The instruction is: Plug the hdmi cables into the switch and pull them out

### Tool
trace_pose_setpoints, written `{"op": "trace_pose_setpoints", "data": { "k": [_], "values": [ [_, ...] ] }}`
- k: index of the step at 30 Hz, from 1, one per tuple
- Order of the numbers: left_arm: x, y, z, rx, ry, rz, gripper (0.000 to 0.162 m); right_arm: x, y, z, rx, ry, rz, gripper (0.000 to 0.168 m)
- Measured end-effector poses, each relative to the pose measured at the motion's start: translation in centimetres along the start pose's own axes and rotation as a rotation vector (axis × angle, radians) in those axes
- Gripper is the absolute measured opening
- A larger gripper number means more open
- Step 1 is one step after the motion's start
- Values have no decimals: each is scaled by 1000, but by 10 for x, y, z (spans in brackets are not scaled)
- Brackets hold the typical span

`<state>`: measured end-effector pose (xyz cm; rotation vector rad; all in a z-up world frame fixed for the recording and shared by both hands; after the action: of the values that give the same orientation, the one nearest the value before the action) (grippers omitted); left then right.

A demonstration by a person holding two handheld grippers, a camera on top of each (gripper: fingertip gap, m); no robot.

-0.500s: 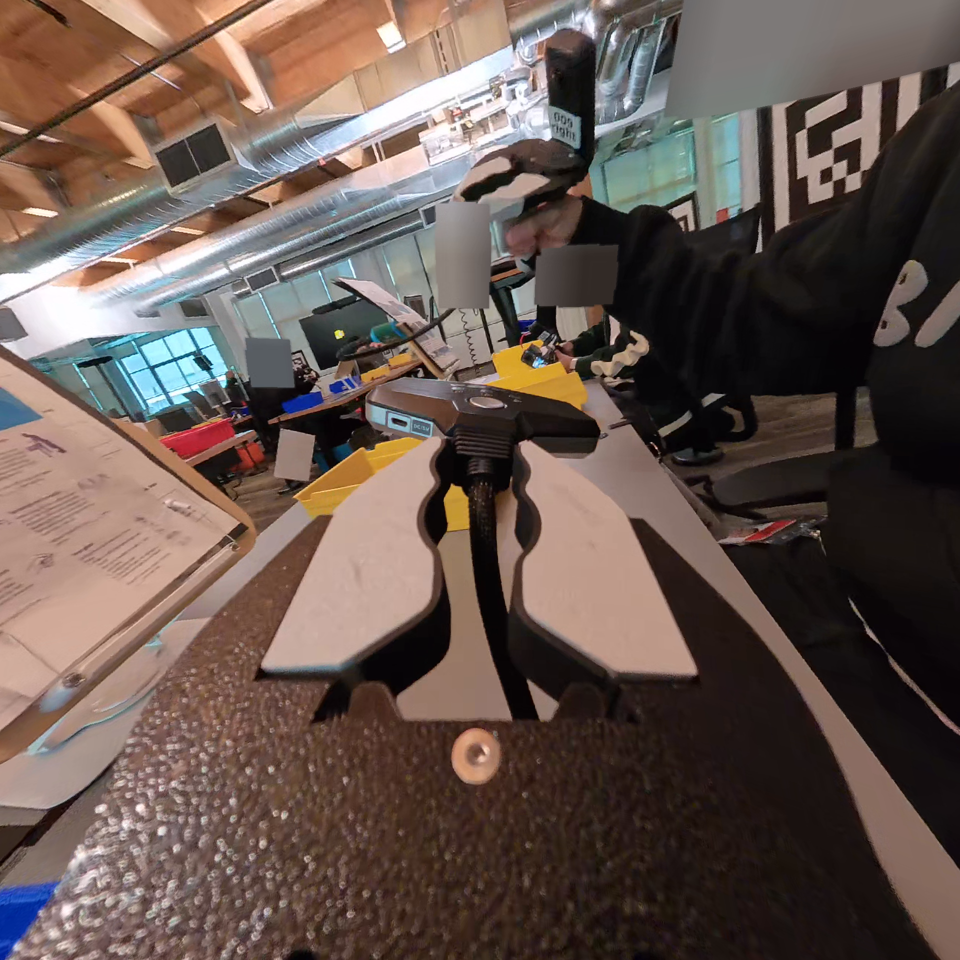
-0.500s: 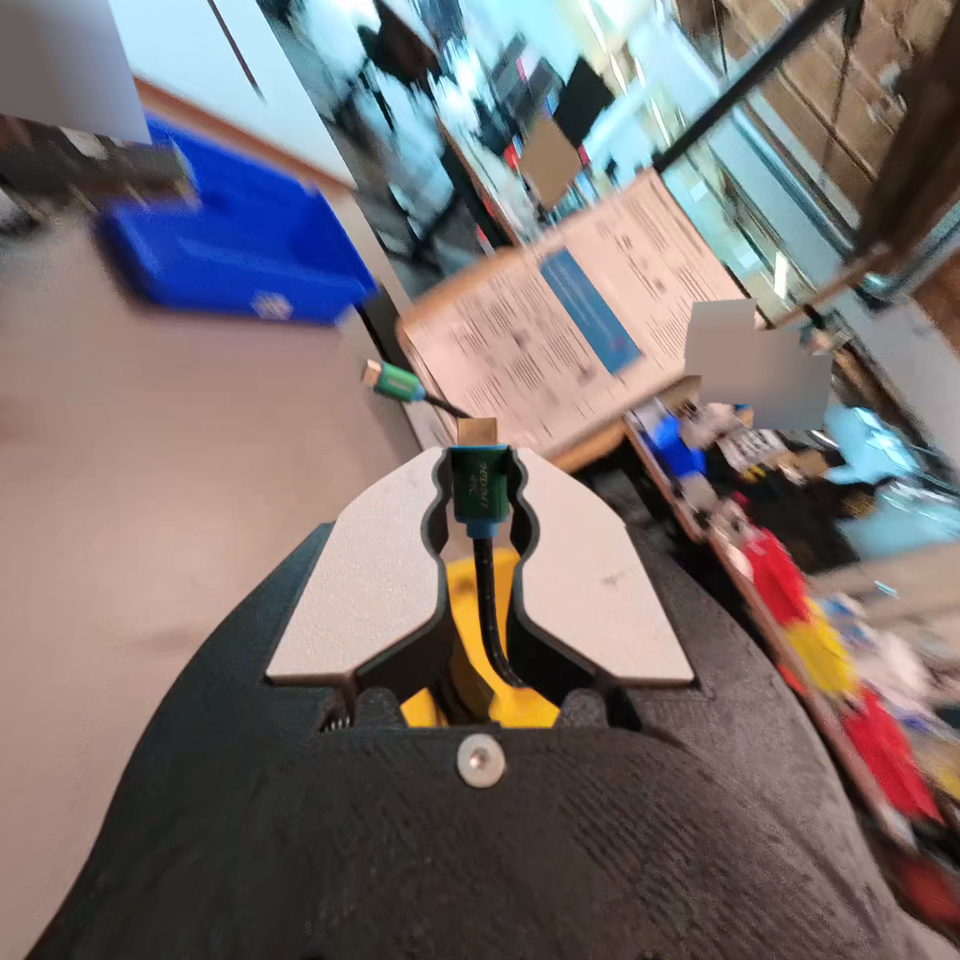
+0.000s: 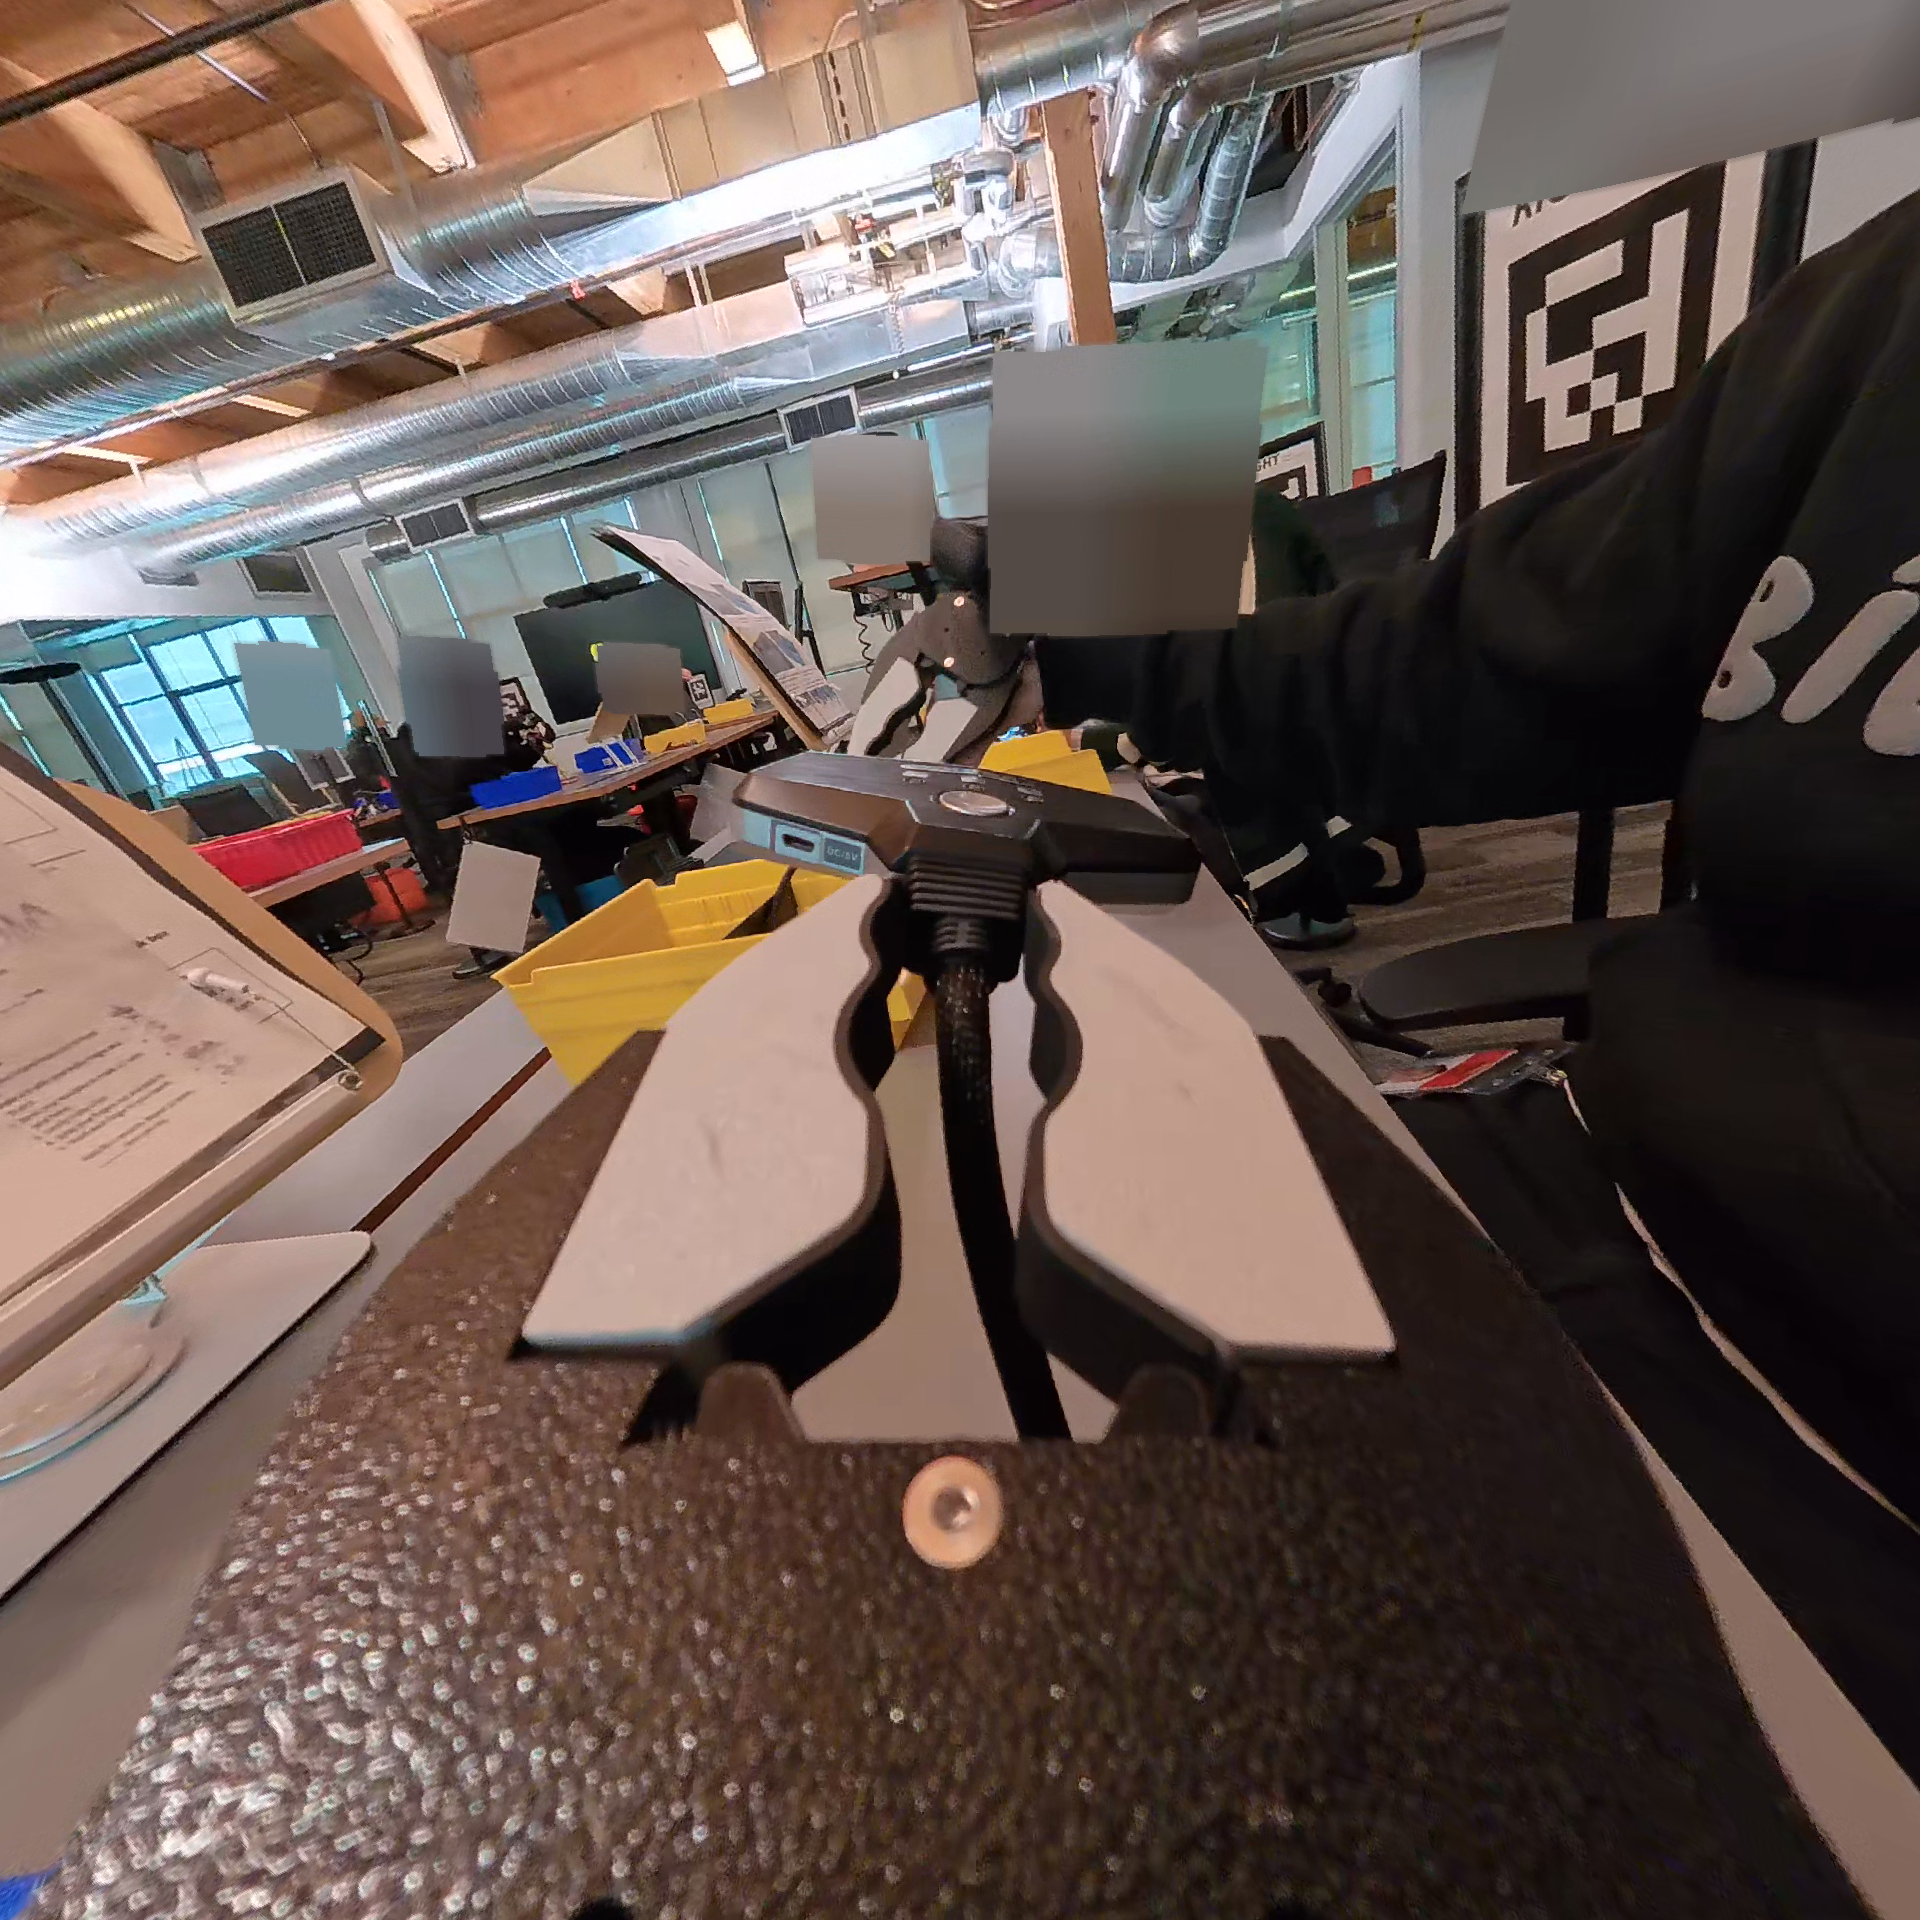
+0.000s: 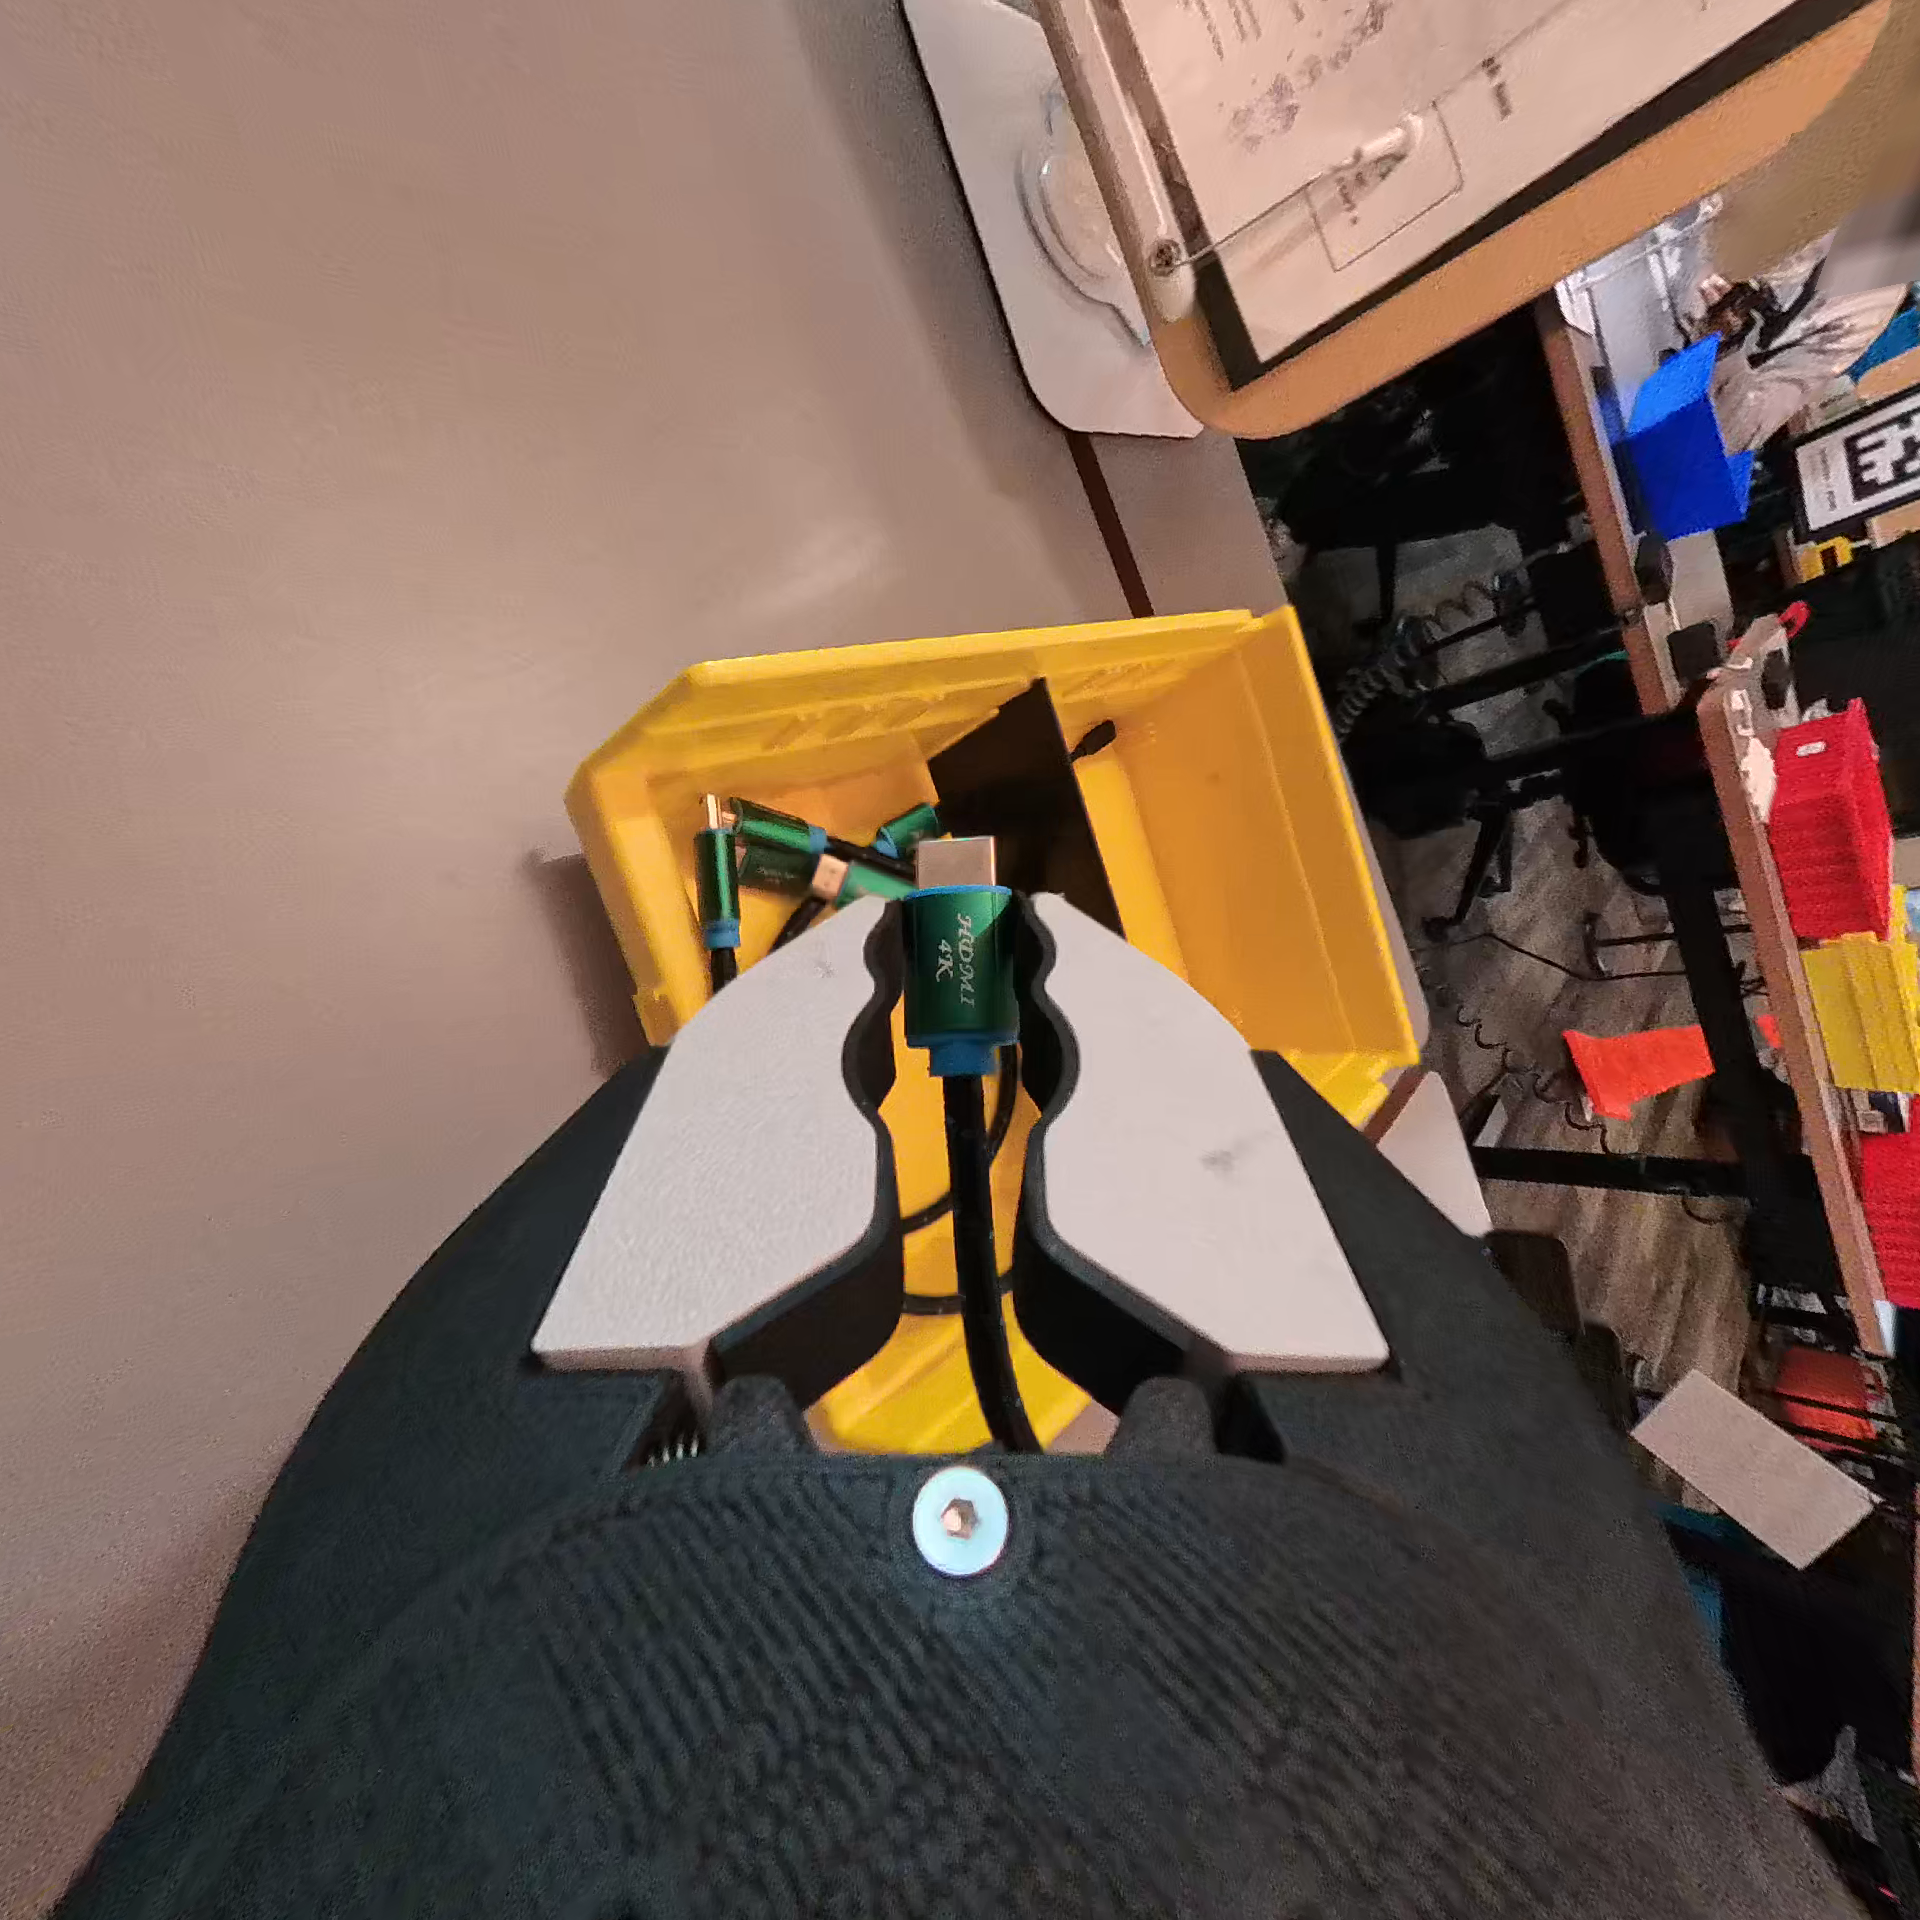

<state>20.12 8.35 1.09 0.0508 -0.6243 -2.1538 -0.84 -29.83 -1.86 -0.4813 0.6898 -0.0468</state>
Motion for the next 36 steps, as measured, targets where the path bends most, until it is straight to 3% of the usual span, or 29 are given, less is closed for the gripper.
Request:
{"op": "trace_pose_setpoints", "data": {
  "k": [4,9,12,15,17,22,27,28,31,33,36],
  "values": [
    [4,-1,-4,-13,1,-11,21,33,7,7,24,34,4,20],
    [8,-2,-6,-18,-1,-21,21,86,21,-14,-138,308,-46,20],
    [7,-2,-8,-27,-5,-22,21,102,32,-31,-178,468,41,20],
    [6,-1,-10,-35,-3,-22,21,108,32,-28,-145,457,88,22],
    [6,0,-12,-41,-5,-23,21,105,30,-22,-109,453,117,35],
    [6,1,-12,-51,-15,-22,21,88,27,-8,6,403,134,46],
    [9,0,-14,-40,7,-27,21,56,29,45,364,125,135,71],
    [11,-1,-14,-36,11,-32,21,49,40,59,488,76,216,77],
    [21,-4,-14,-28,12,-45,21,26,104,115,806,-69,722,95],
    [30,-8,-11,-2,9,-59,21,11,144,148,945,-151,1034,86],
    [44,-13,-5,65,8,-60,21,6,194,177,1101,-159,1301,84]
  ]
}}
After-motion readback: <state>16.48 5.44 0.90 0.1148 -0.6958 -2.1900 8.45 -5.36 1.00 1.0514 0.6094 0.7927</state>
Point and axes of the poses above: each gripper's, where its closed fingertips meet, x out along the fingers, z out of its top, y = z × x across the jaws, the point moved 3 cm from there along -x, back along the fingers, and after that the axes turned 15 degrees about x, right-handed, at the moved point
